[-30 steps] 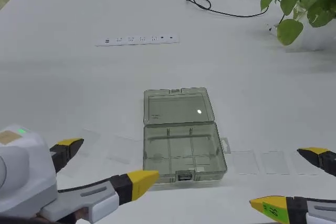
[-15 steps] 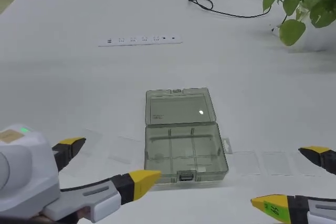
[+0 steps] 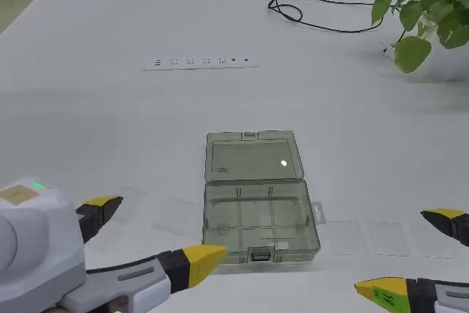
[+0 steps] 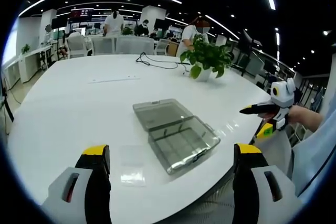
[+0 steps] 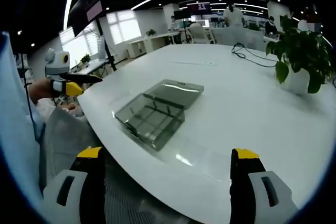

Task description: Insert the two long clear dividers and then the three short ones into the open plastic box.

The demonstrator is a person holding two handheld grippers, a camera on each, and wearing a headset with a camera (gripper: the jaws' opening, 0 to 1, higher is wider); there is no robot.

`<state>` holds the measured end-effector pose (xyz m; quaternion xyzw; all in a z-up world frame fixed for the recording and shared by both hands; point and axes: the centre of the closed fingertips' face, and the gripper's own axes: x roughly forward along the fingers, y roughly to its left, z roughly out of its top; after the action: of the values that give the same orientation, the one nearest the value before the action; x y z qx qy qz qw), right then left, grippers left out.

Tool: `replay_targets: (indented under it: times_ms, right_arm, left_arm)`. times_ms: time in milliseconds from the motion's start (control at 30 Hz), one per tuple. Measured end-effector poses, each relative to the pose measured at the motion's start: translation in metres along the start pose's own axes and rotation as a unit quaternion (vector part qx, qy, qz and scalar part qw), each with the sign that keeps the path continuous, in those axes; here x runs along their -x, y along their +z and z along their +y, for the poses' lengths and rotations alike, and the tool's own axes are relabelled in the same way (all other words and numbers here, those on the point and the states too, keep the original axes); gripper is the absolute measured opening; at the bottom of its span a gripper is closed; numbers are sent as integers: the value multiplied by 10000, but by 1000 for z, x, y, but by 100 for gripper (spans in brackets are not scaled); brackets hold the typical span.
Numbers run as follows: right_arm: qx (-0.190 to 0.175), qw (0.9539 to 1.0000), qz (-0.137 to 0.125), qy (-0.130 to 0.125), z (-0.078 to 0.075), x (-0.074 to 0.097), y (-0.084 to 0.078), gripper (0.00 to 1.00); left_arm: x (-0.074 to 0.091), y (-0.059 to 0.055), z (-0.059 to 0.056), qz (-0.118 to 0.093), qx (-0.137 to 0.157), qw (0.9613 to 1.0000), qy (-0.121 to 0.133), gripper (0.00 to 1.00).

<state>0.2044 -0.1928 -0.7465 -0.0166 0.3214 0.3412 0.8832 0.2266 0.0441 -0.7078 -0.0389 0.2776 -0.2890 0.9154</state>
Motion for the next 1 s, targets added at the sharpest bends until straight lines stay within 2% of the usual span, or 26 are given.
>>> replay_targets:
  times_ms: [167, 433, 567, 1000]
  right_arm:
    - [-17, 10000, 8, 15, 1, -1, -2, 100]
    - [-41, 9999, -138, 6, 5, -2, 3, 100]
    - [-38, 9999, -128, 8, 6, -2, 1, 100]
    - [-7, 9999, -109, -20, 4, 1, 0, 100]
  left_arm:
    - [-2, -1, -1, 4, 3, 10000, -8, 100]
    - [-3, 1, -8, -10, -49, 10000, -76, 100]
    - [-3, 2, -11, -35, -75, 9999, -107, 100]
    - [1, -3, -8, -56, -2, 10000, -30, 100]
